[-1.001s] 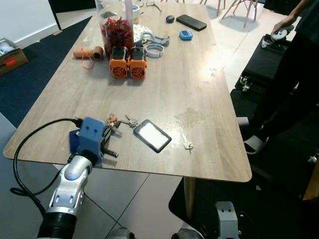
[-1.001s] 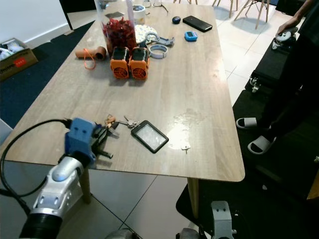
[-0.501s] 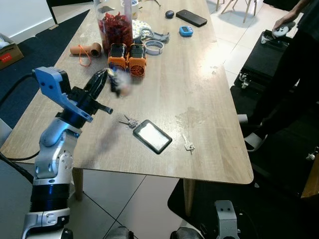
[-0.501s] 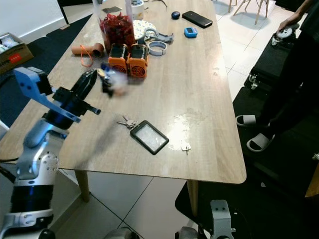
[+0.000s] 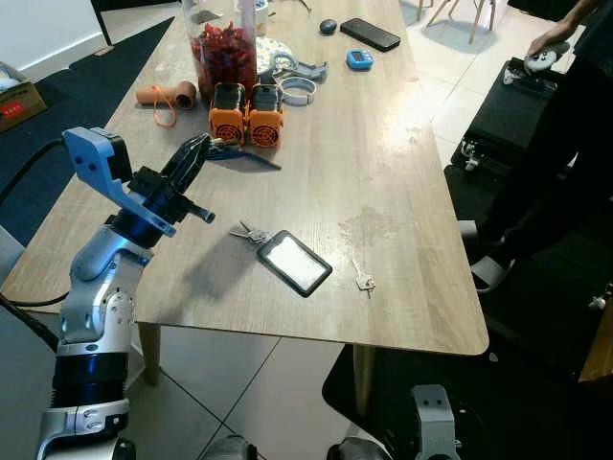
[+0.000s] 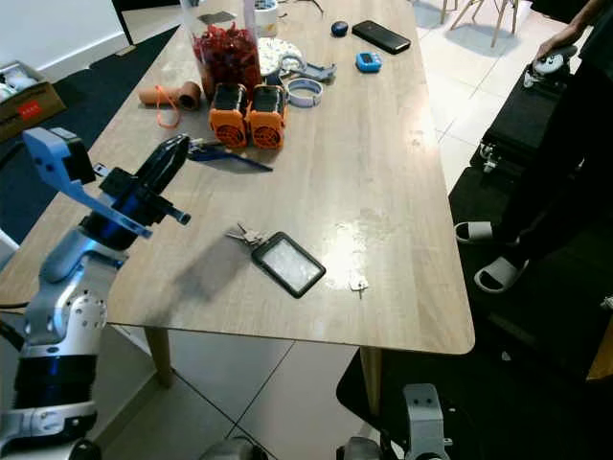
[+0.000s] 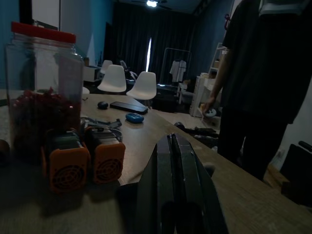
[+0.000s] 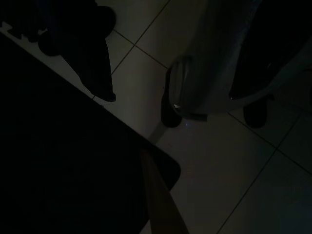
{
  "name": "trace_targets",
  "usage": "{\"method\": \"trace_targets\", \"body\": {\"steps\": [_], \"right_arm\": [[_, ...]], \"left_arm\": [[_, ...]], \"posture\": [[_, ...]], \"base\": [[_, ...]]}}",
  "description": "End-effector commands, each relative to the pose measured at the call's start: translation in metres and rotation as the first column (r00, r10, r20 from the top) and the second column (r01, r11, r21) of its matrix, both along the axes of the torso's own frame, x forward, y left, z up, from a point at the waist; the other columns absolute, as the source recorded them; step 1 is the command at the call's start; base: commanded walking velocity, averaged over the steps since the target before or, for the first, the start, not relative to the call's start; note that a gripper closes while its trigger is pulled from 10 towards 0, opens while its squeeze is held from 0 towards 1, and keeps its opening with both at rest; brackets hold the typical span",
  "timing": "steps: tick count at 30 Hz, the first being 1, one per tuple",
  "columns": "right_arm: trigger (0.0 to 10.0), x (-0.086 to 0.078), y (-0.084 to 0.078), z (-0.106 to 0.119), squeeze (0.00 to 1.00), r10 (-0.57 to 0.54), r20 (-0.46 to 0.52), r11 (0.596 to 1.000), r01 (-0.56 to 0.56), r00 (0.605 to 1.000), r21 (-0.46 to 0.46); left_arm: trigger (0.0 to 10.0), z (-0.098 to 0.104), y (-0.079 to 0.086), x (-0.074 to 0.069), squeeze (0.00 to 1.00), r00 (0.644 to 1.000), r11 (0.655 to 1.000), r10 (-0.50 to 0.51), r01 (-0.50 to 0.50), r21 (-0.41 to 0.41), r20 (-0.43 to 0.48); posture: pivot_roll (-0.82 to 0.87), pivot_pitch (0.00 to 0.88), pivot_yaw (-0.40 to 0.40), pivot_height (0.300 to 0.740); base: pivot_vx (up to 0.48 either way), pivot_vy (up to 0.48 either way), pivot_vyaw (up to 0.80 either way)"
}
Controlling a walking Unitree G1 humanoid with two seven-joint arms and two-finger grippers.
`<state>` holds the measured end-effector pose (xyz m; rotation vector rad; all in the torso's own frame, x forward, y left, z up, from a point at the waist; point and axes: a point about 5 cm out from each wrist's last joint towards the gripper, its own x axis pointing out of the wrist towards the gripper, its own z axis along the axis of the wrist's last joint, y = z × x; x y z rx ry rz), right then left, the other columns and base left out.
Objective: Hang keys on a hook
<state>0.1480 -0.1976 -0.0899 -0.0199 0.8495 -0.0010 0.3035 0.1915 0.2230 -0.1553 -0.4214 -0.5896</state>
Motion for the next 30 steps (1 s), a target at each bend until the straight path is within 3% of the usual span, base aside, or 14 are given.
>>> {"method": "trace_targets", "body": {"steps": [1, 4, 8, 15, 16, 17, 18, 19, 20, 23, 24, 26, 27, 30], "right_arm": [[10.0, -0.007, -0.002, -0.003, 0.00, -0.011, -0.027, 1.000, 0.011, 1.000, -0.001], [10.0, -0.007, -0.001, -0.003, 0.00, -0.011, -0.026, 1.000, 0.011, 1.000, -0.001], [10.0, -0.006, -0.001, -0.003, 0.00, -0.011, -0.024, 1.000, 0.011, 1.000, 0.000], [10.0, -0.004, -0.002, -0.002, 0.00, -0.007, -0.023, 1.000, 0.007, 1.000, -0.004], [10.0, -0.003, -0.002, -0.002, 0.00, -0.007, -0.022, 1.000, 0.007, 1.000, -0.003], [10.0, -0.003, -0.002, -0.002, 0.00, -0.007, -0.021, 1.000, 0.007, 1.000, -0.003], [10.0, -0.002, -0.002, -0.001, 0.00, -0.008, -0.019, 1.000, 0.008, 1.000, -0.002], [10.0, -0.002, -0.002, -0.001, 0.00, -0.008, -0.018, 1.000, 0.008, 1.000, -0.001], [10.0, -0.001, -0.002, -0.001, 0.00, -0.009, -0.017, 1.000, 0.009, 1.000, 0.000], [10.0, -0.001, -0.002, -0.001, 0.00, -0.010, -0.016, 1.000, 0.010, 1.000, 0.002], [10.0, -0.001, -0.002, -0.001, 0.00, -0.010, -0.016, 1.000, 0.010, 1.000, 0.003], [10.0, -0.001, -0.001, -0.001, 0.00, -0.009, -0.017, 1.000, 0.009, 1.000, 0.004], [10.0, -0.002, -0.001, -0.001, 0.00, -0.007, -0.020, 1.000, 0.007, 1.000, 0.003], [10.0, -0.002, -0.002, -0.001, 0.00, -0.005, -0.021, 1.000, 0.005, 1.000, 0.003]], "left_arm": [[0.0, -0.001, 0.005, -0.001, 0.00, 1.000, 1.000, -0.016, 0.016, 0.016, -0.010], [0.0, -0.008, 0.011, -0.011, 0.00, 0.983, 0.984, -0.178, 0.177, -0.028, -0.041], [0.0, -0.010, 0.024, -0.026, 0.00, 0.920, 0.920, -0.382, 0.369, -0.129, -0.091], [0.0, -0.011, 0.025, -0.017, 0.00, 0.957, 0.965, -0.256, 0.244, -0.098, -0.134], [2.0, -0.012, 0.023, -0.016, 0.00, 0.958, 0.966, -0.252, 0.240, -0.097, -0.135], [2.0, -0.013, 0.021, -0.016, 0.00, 0.958, 0.966, -0.252, 0.241, -0.095, -0.134], [10.0, -0.015, 0.018, -0.017, 0.00, 0.957, 0.965, -0.255, 0.242, -0.098, -0.141], [10.0, -0.016, 0.017, -0.017, 0.00, 0.954, 0.963, -0.262, 0.248, -0.104, -0.150], [8.0, -0.017, 0.016, -0.019, 0.00, 0.950, 0.959, -0.274, 0.257, -0.119, -0.152], [7.0, -0.019, 0.018, -0.022, 0.00, 0.938, 0.947, -0.309, 0.288, -0.139, -0.160], [5.8, -0.020, 0.019, -0.024, 0.00, 0.927, 0.939, -0.335, 0.312, -0.147, -0.170], [8.2, -0.023, 0.025, -0.031, 0.00, 0.884, 0.909, -0.413, 0.384, -0.161, -0.220], [9.8, -0.028, 0.031, -0.041, 0.00, 0.827, 0.879, -0.477, 0.454, -0.148, -0.297], [10.0, -0.033, 0.039, -0.048, 0.00, 0.793, 0.866, -0.496, 0.483, -0.132, -0.354]], "posture": [[0.04, 0.105, -0.017, 0.740], [0.04, 0.093, -0.017, 0.740], [0.04, 0.090, -0.016, 0.740], [0.05, 0.079, -0.022, 0.740], [0.04, 0.077, -0.021, 0.740], [0.04, 0.077, -0.021, 0.740], [0.04, 0.077, -0.021, 0.740], [0.04, 0.077, -0.021, 0.740], [0.04, 0.077, -0.023, 0.740], [0.04, 0.079, -0.025, 0.740], [0.04, 0.080, -0.028, 0.740], [0.04, 0.081, -0.029, 0.740], [0.05, 0.081, -0.031, 0.740], [0.05, 0.083, -0.032, 0.740]], "base": [[0.000, 0.000, 0.00], [0.000, 0.000, 0.00], [0.000, 0.000, 0.00], [0.000, 0.000, 0.00], [0.000, 0.000, 0.00], [0.000, 0.000, 0.00], [0.000, 0.000, 0.00], [0.000, 0.000, 0.00], [0.000, 0.000, 0.00], [0.000, 0.000, 0.00], [0.000, 0.000, 0.00], [0.000, 0.000, 0.00], [0.000, 0.000, 0.00], [0.000, 0.000, 0.00]]}}
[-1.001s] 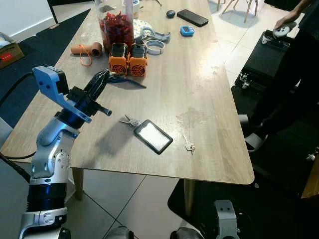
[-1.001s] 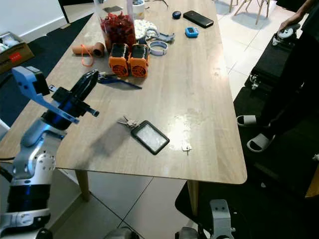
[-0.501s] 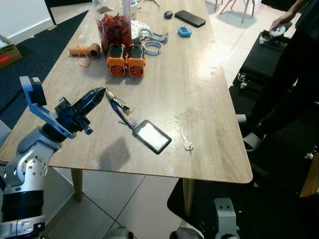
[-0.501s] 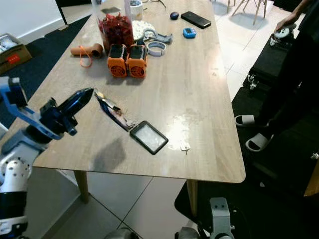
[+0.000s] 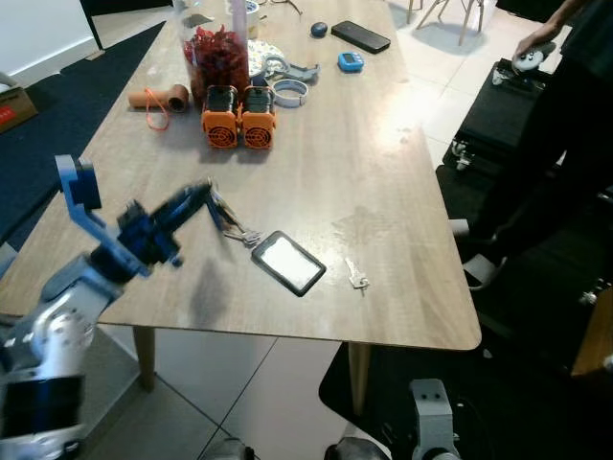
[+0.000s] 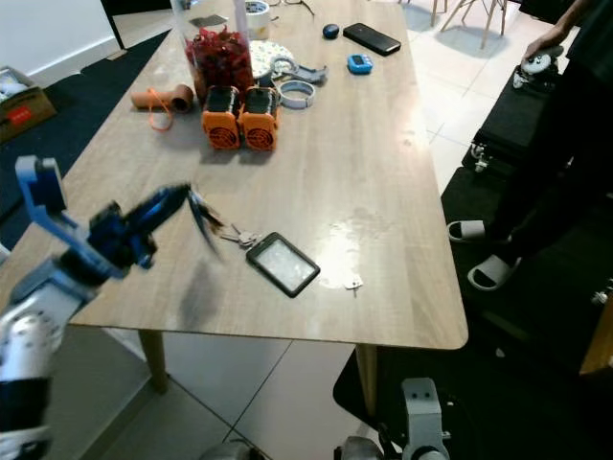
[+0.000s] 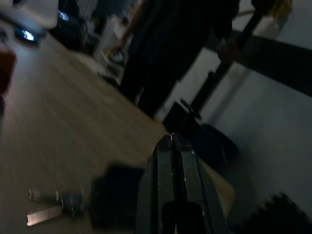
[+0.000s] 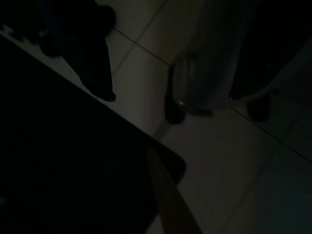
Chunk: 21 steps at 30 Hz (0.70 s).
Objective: Hang keys on a hook
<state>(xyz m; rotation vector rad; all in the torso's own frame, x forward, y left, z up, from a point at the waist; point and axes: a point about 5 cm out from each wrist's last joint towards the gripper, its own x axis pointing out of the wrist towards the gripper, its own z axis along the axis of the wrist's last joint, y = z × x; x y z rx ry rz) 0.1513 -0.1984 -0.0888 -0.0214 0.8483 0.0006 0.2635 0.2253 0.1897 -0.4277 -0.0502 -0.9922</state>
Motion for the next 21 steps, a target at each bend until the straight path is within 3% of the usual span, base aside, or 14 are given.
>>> {"method": "trace_targets", "body": {"steps": [1, 2, 6, 9, 13, 16, 21], "right_arm": [[10.0, -0.006, -0.001, -0.002, 0.00, -0.007, -0.023, 1.000, 0.007, 1.000, 0.003], [10.0, -0.005, -0.001, -0.002, 0.00, -0.006, -0.023, 1.000, 0.006, 1.000, 0.003], [10.0, -0.005, -0.001, -0.002, 0.00, -0.005, -0.023, 1.000, 0.005, 1.000, 0.003], [10.0, -0.006, -0.001, -0.002, 0.00, -0.004, -0.023, 1.000, 0.004, 1.000, 0.003], [10.0, -0.006, -0.001, -0.002, 0.00, -0.001, -0.024, 1.000, 0.001, 1.000, 0.003], [10.0, -0.006, -0.002, -0.002, 0.00, 0.000, -0.024, 1.000, 0.000, 1.000, 0.003], [10.0, -0.005, -0.002, -0.002, 0.00, 0.003, -0.024, 1.000, -0.003, 1.000, 0.002]], "left_arm": [[10.0, -0.002, 0.012, -0.011, 0.00, 0.997, 0.997, -0.064, 0.065, 0.033, -0.034], [9.8, -0.004, 0.022, -0.014, 0.00, 0.997, 0.998, -0.053, 0.055, 0.032, -0.055], [9.9, -0.006, 0.033, -0.018, 0.00, 0.996, 0.998, -0.049, 0.052, 0.034, -0.078], [10.0, -0.022, 0.061, -0.042, 0.00, 0.981, 0.981, -0.084, 0.112, 0.160, -0.174], [10.0, -0.037, 0.070, -0.056, 0.00, 0.956, 0.943, -0.112, 0.188, 0.273, -0.273], [10.0, -0.040, 0.073, -0.060, 0.00, 0.946, 0.938, -0.116, 0.204, 0.281, -0.302], [10.0, -0.068, 0.090, -0.088, 0.00, 0.868, 0.846, -0.099, 0.331, 0.418, -0.486]], "posture": [[0.05, 0.083, -0.032, 0.740], [0.05, 0.084, -0.032, 0.740], [0.05, 0.084, -0.032, 0.740], [0.05, 0.087, -0.034, 0.740], [0.05, 0.087, -0.034, 0.740], [0.05, 0.088, -0.039, 0.740], [0.05, 0.089, -0.041, 0.740]], "base": [[0.000, 0.000, 0.00], [0.000, 0.000, 0.00], [0.000, 0.000, 0.00], [0.000, 0.000, 0.00], [0.000, 0.000, 0.00], [0.000, 0.000, 0.00], [0.000, 0.000, 0.00]]}}
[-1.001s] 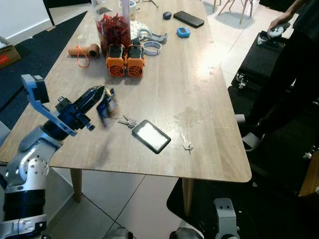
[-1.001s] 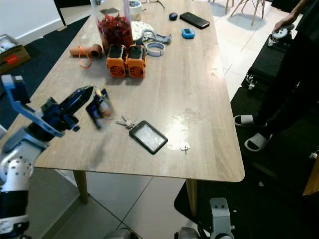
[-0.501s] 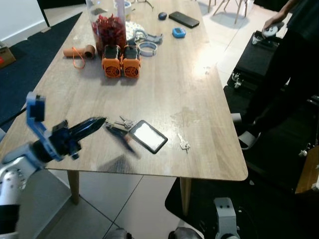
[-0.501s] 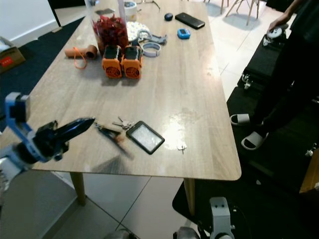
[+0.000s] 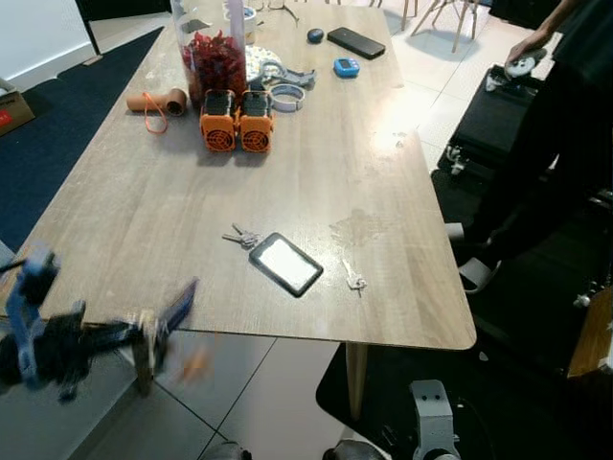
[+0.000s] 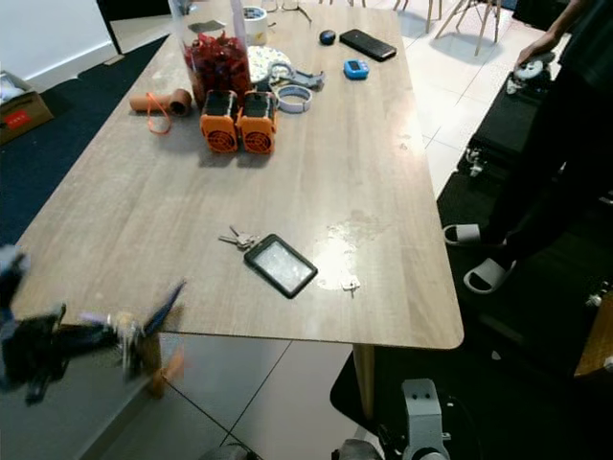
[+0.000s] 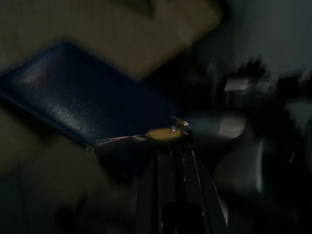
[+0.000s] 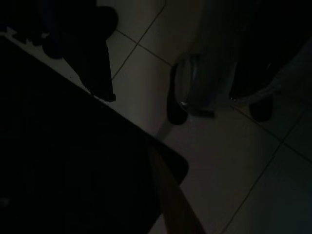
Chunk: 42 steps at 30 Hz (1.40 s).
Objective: Hang keys on a hook
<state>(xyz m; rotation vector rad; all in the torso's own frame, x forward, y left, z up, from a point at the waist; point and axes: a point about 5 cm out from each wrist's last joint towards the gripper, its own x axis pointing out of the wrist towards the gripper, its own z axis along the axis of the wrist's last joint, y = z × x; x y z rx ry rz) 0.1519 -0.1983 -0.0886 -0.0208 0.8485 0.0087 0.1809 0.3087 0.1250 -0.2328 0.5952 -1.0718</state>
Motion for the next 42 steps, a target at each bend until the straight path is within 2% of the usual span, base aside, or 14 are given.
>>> {"method": "trace_targets", "body": {"steps": [1, 8, 14, 16, 24, 26, 27, 28, 29, 30, 34, 35, 37, 42], "right_arm": [[10.0, -0.006, -0.002, -0.002, 0.00, -0.003, -0.024, 1.000, 0.003, 1.000, -0.002], [10.0, -0.005, -0.001, -0.002, 0.00, -0.003, -0.024, 1.000, 0.003, 1.000, 0.000], [10.0, -0.006, -0.001, -0.003, 0.00, -0.006, -0.024, 1.000, 0.006, 1.000, 0.001], [10.0, -0.006, -0.001, -0.003, 0.00, -0.007, -0.024, 1.000, 0.007, 1.000, 0.001], [10.0, -0.006, -0.001, -0.003, 0.00, -0.007, -0.025, 1.000, 0.007, 1.000, 0.001], [10.0, -0.005, -0.001, -0.003, 0.00, -0.006, -0.026, 1.000, 0.006, 1.000, 0.001], [10.0, -0.005, 0.000, -0.003, 0.00, -0.005, -0.027, 1.000, 0.005, 1.000, 0.001], [10.0, -0.005, 0.000, -0.003, 0.00, -0.005, -0.027, 1.000, 0.005, 1.000, 0.001], [10.0, -0.005, 0.000, -0.003, 0.00, -0.004, -0.028, 1.000, 0.004, 1.000, 0.002], [10.0, -0.005, 0.000, -0.003, 0.00, -0.004, -0.028, 1.000, 0.004, 1.000, 0.002], [10.0, -0.006, 0.002, -0.004, 0.00, -0.008, -0.040, 1.000, 0.009, 0.999, 0.007], [10.0, -0.007, 0.003, -0.004, 0.00, -0.012, -0.045, 1.000, 0.012, 0.999, 0.008], [10.0, -0.008, 0.004, -0.005, 0.00, -0.015, -0.051, 1.000, 0.016, 0.999, 0.010], [10.0, -0.010, 0.006, -0.006, 0.00, -0.013, -0.058, 1.000, 0.014, 0.998, 0.015]], "left_arm": [[10.0, -0.011, 0.011, -0.010, 0.00, 0.997, 0.989, -0.031, 0.041, 0.139, -0.076], [10.0, -0.035, 0.021, -0.022, 0.00, 0.991, 0.953, -0.035, 0.072, 0.293, -0.129], [10.0, -0.077, 0.026, -0.043, 0.00, 0.985, 0.883, -0.050, 0.121, 0.454, -0.166], [10.0, -0.096, 0.026, -0.050, 0.00, 0.989, 0.855, -0.016, 0.090, 0.510, -0.148], [10.0, -0.127, 0.020, -0.062, 0.00, 0.993, 0.811, 0.076, -0.012, 0.585, -0.085], [10.0, -0.140, 0.018, -0.063, 0.00, 0.991, 0.775, 0.132, -0.082, 0.627, -0.033], [10.0, -0.147, 0.018, -0.059, 0.00, 0.975, 0.721, 0.220, -0.179, 0.669, 0.023], [10.0, -0.147, 0.018, -0.059, 0.00, 0.975, 0.721, 0.220, -0.179, 0.669, 0.023], [10.0, -0.152, 0.018, -0.056, 0.00, 0.958, 0.676, 0.278, -0.243, 0.695, 0.064], [10.0, -0.152, 0.018, -0.056, 0.00, 0.958, 0.676, 0.278, -0.243, 0.695, 0.064], [10.0, -0.169, 0.007, -0.051, 0.00, 0.839, 0.557, 0.523, -0.469, 0.685, 0.150], [10.0, -0.176, 0.004, -0.052, 0.00, 0.804, 0.510, 0.576, -0.493, 0.705, 0.145], [10.0, -0.182, 0.001, -0.052, 0.00, 0.770, 0.460, 0.623, -0.505, 0.730, 0.141], [10.0, -0.190, -0.015, -0.051, 0.00, 0.804, 0.473, 0.576, -0.479, 0.740, 0.152]], "posture": [[0.05, 0.089, -0.041, 0.740], [0.05, 0.089, -0.040, 0.740], [0.05, 0.087, -0.039, 0.740], [0.05, 0.082, -0.036, 0.740], [0.05, 0.082, -0.039, 0.740], [0.05, 0.082, -0.042, 0.740], [0.05, 0.083, -0.044, 0.740], [0.05, 0.083, -0.044, 0.740], [0.05, 0.083, -0.044, 0.740], [0.05, 0.083, -0.044, 0.740], [0.05, 0.081, -0.041, 0.740], [0.05, 0.080, -0.042, 0.740], [0.05, 0.080, -0.042, 0.740], [0.05, 0.080, -0.044, 0.740]], "base": [[0.000, 0.000, 0.00], [0.000, 0.000, 0.00], [0.000, 0.000, 0.00], [0.000, 0.000, 0.00], [0.000, 0.000, 0.00], [0.000, 0.000, 0.00], [0.000, 0.000, 0.00], [0.000, 0.000, 0.00], [0.000, 0.000, 0.00], [0.000, 0.000, 0.00], [0.000, 0.000, 0.00], [0.000, 0.000, 0.00], [0.000, 0.000, 0.00], [0.000, 0.000, 0.00]]}}
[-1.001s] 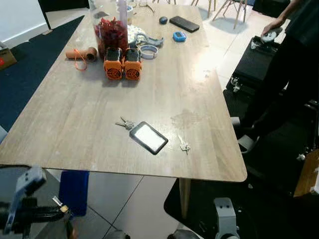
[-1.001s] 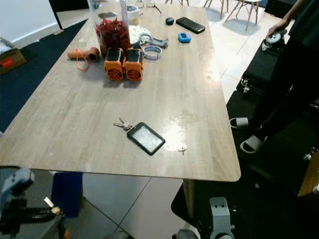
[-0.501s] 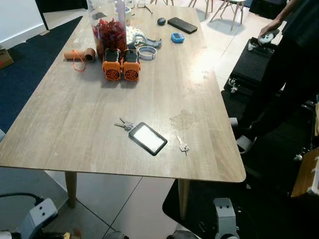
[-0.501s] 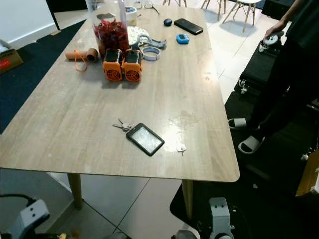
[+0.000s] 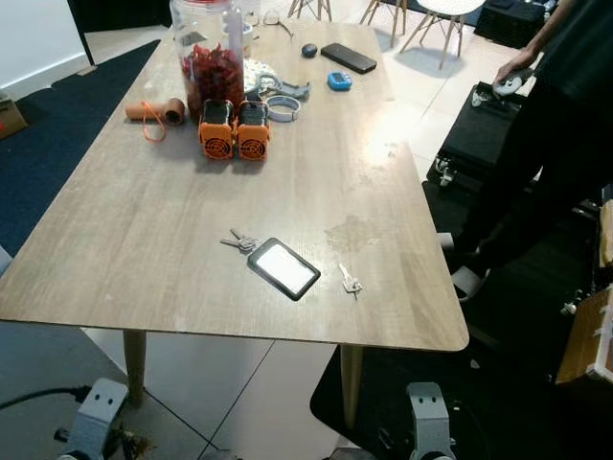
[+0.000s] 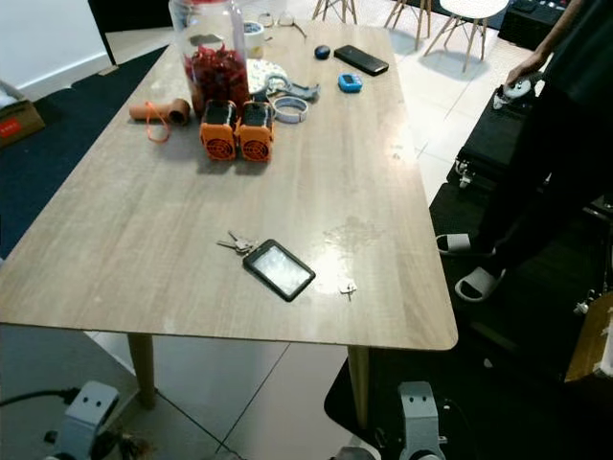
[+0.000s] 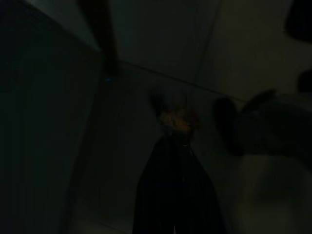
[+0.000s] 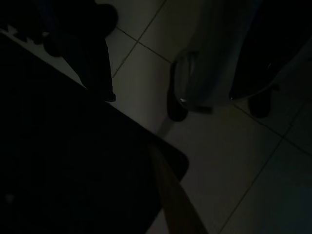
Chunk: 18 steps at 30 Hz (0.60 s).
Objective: Hang keys on a hook
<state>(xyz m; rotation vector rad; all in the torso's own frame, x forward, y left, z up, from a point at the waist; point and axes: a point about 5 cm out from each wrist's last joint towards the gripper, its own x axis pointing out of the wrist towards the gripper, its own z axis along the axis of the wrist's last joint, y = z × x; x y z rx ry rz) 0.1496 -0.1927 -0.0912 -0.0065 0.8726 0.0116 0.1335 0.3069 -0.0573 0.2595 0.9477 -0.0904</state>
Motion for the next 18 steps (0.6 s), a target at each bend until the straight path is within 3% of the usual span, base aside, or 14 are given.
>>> {"method": "trace_targets", "body": {"steps": [1, 4, 6, 8, 13, 18], "right_arm": [[10.0, -0.008, 0.000, -0.004, 0.00, -0.010, -0.034, 1.000, 0.010, 0.999, 0.001], [10.0, -0.011, 0.003, -0.005, 0.00, -0.017, -0.048, 1.000, 0.018, 0.999, 0.010], [10.0, -0.012, 0.002, -0.006, 0.00, -0.071, -0.046, 0.997, 0.073, 0.996, 0.026], [10.0, -0.013, 0.002, -0.006, 0.00, -0.110, -0.045, 0.993, 0.112, 0.993, 0.039], [10.0, -0.012, 0.001, -0.006, 0.00, -0.262, -0.048, 0.958, 0.266, 0.964, 0.111], [10.0, -0.008, -0.004, -0.004, 0.00, -0.310, -0.028, 0.942, 0.311, 0.950, 0.122]], "left_arm": [[10.0, -0.008, -0.013, -0.003, 0.00, 1.000, 1.000, -0.027, 0.027, -0.013, -0.014], [10.0, -0.013, -0.028, 0.007, 0.00, 0.995, 0.993, 0.088, -0.085, -0.078, 0.038], [10.0, -0.012, -0.039, 0.016, 0.00, 0.989, 0.981, 0.127, -0.113, -0.159, 0.081], [10.0, -0.012, -0.043, 0.019, 0.00, 0.986, 0.976, 0.139, -0.121, -0.181, 0.092], [10.0, -0.015, -0.056, 0.031, 0.00, 0.977, 0.969, 0.192, -0.173, -0.177, 0.091], [10.0, -0.015, -0.062, 0.036, 0.00, 0.974, 0.965, 0.202, -0.181, -0.188, 0.104]], "posture": [[0.05, 0.080, -0.044, 0.740], [0.06, 0.078, -0.040, 0.740], [0.07, 0.071, -0.033, 0.740], [0.07, 0.069, -0.031, 0.740], [0.05, 0.054, -0.015, 0.740], [0.05, 0.045, -0.011, 0.740]], "base": [[0.000, 0.000, 0.00], [0.000, 0.000, 0.00], [0.000, 0.000, 0.00], [0.000, 0.000, 0.00], [0.000, 0.000, 0.00], [0.000, 0.000, 0.00]]}}
